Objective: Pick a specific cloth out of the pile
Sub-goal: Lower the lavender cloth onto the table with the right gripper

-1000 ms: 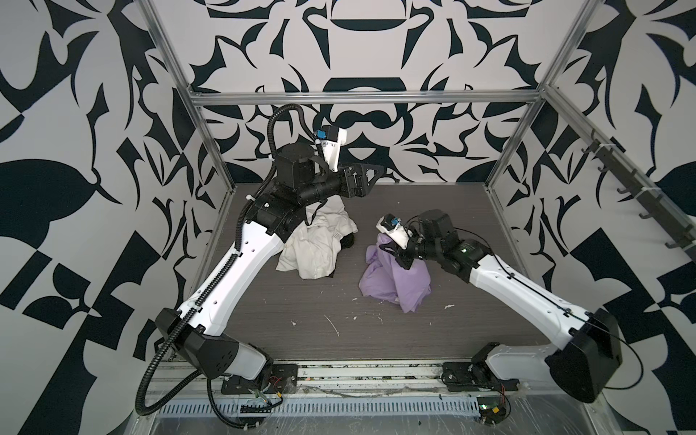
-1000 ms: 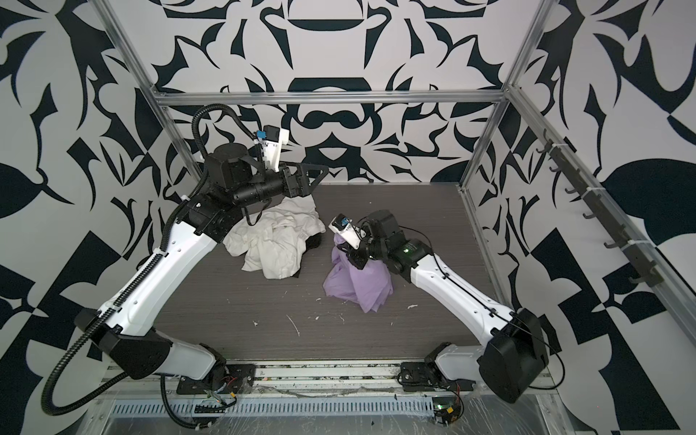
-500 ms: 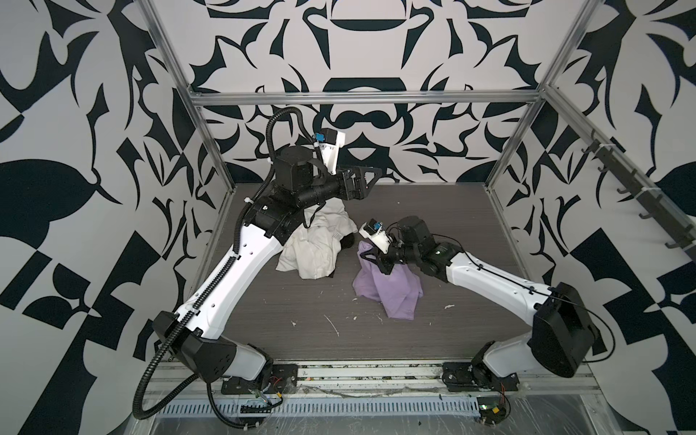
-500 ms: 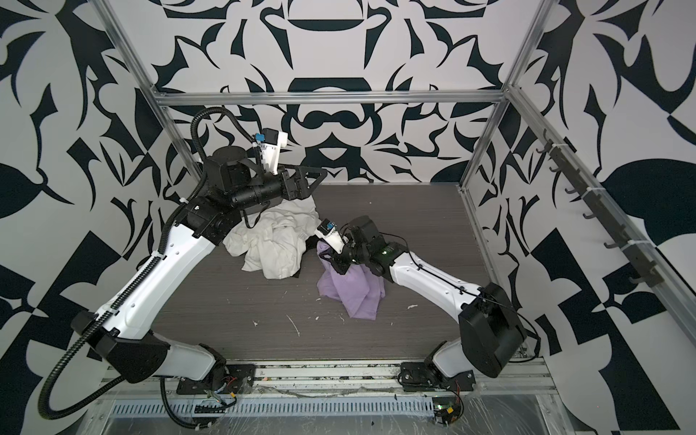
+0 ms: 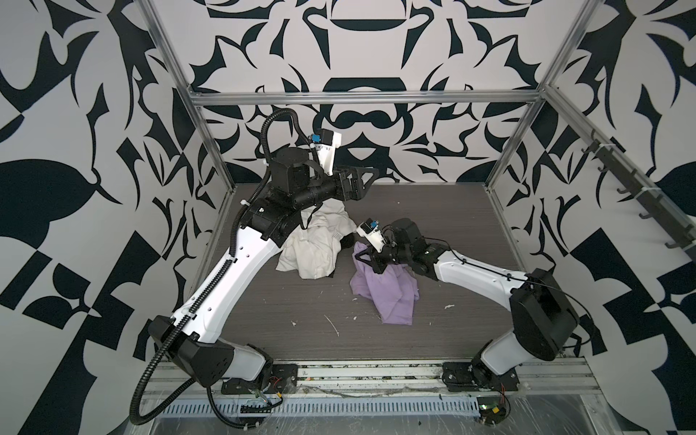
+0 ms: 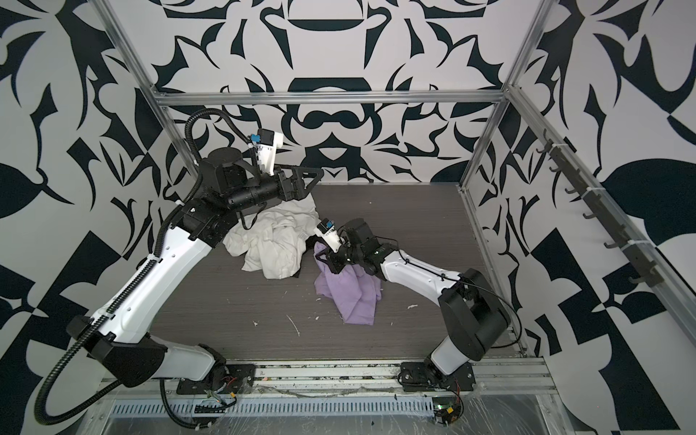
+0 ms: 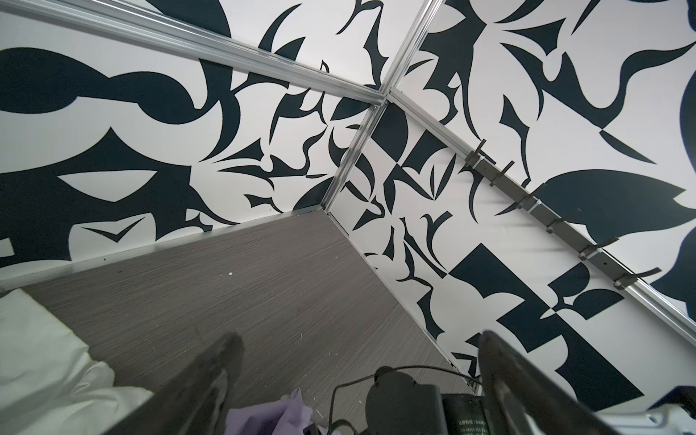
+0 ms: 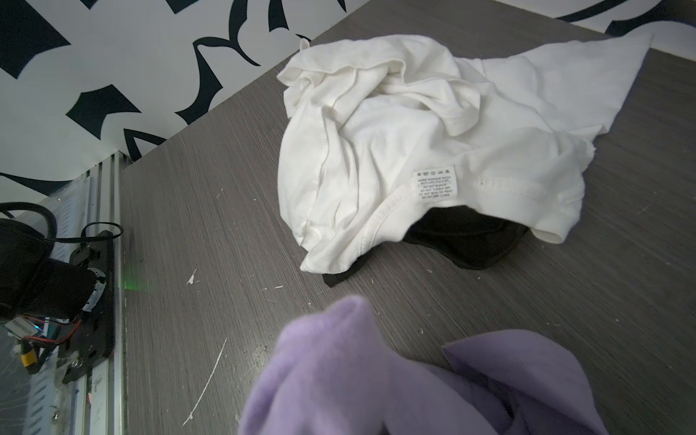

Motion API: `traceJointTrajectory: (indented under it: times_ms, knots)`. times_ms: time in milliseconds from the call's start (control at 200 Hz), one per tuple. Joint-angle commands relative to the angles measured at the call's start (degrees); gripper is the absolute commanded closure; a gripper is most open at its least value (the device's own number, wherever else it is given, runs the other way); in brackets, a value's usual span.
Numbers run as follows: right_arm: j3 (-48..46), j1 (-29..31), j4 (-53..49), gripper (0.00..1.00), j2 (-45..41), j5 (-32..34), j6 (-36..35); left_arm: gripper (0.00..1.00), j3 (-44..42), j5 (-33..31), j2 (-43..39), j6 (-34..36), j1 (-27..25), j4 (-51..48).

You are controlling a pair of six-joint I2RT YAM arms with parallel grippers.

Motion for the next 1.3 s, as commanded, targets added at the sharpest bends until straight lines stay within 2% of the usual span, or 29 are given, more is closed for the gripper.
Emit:
traceJointTrajectory:
  times_ms: [0, 395, 650, 870, 990, 1055, 1155, 1295]
  knots:
    - [-0.52, -1.52, 2.15, 1.0, -0.36, 1.31, 1.18, 0.0, -0.93, -0.25, -1.89, 0.87, 0.39, 1.03]
    - [-1.73, -7.57, -3.0, 0.99, 0.18, 4.16, -1.46, 0.0, -2.12, -0.38, -2.41, 0.77, 0.71, 1.07]
    - [-1.92, -8.2, -2.59, 0.8, 3.12, 4.26, -1.04, 0.0, -2.06, -0.19, -2.17, 0.12, 0.71, 1.12]
    - [-1.55, -8.13, -0.39, 0.68, 7.75, 3.46, 3.33, 0.0, -2.6, -0.22, -2.0, -0.23, 0.66, 1.23]
    - [-1.42, -8.16, 0.07, 0.54, 9.77, 4.05, 4.87, 0.0, -2.73, -0.19, -1.82, -0.34, 0.7, 1.29]
    - [-1.1, -8.11, -0.13, 0.49, 9.76, 4.83, 4.8, 0.0, -2.85, -0.3, -1.74, -0.32, 0.74, 1.29]
    - [-0.11, -8.2, -1.85, 0.45, 8.59, 6.0, 3.52, 0.0, -2.68, -0.35, -1.65, -0.28, 0.69, 1.2]
    - [1.44, -8.62, -4.44, 0.3, 4.71, 8.07, 2.37, 0.0, -2.7, -0.26, -1.36, -0.23, 0.7, 1.2]
